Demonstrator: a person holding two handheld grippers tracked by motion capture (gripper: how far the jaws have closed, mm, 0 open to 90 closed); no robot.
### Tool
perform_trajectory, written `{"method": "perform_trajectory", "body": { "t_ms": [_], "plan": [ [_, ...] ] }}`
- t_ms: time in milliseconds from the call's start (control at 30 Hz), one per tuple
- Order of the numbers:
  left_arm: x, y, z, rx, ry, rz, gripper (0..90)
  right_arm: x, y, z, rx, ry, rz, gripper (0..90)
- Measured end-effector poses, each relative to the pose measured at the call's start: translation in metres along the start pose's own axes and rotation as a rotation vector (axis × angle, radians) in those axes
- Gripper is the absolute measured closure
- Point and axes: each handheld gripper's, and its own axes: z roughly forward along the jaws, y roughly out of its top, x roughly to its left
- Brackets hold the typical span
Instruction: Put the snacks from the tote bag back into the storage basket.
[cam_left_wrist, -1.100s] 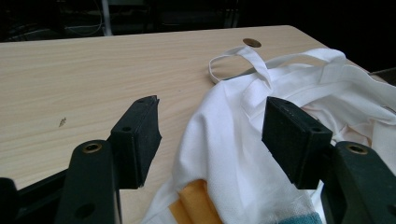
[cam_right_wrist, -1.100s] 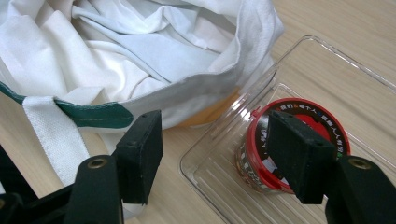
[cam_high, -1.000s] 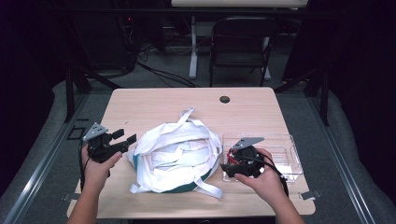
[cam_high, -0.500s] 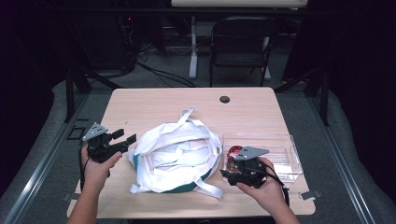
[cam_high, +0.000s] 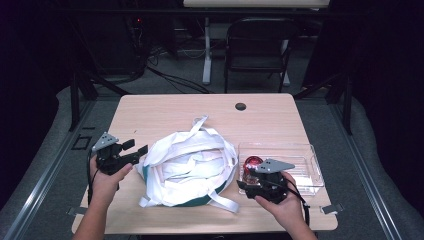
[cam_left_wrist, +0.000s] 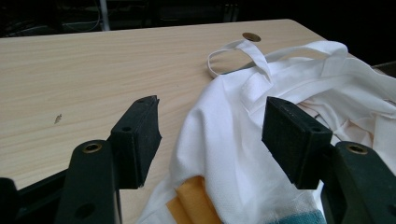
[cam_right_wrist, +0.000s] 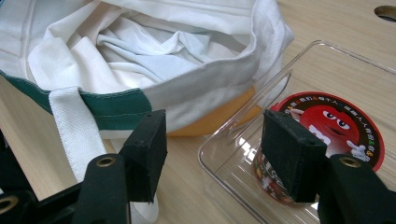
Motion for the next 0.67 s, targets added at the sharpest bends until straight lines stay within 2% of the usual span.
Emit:
{"method": "perform_trajectory", "body": {
  "t_ms": [133,533,667],
  "plan": [
    [-0.0027,-0.0002,0.0013,0.012,0.009,0.018,36.8,-0.0009,-0.0021,0.0018,-0.002,-0.011,-0.007,40.7],
    [-0.0029,-0.0011,0.0039,0.016,0.007,0.018,36.8,0.0000,-0.0016,0.0025,0.014,-0.015,-0.019,40.3],
    [-0.0030,-0.0011,0.0047,0.017,0.005,0.017,36.8,-0.0014,-0.0014,0.0016,0.015,-0.040,-0.020,44.5]
  ]
}}
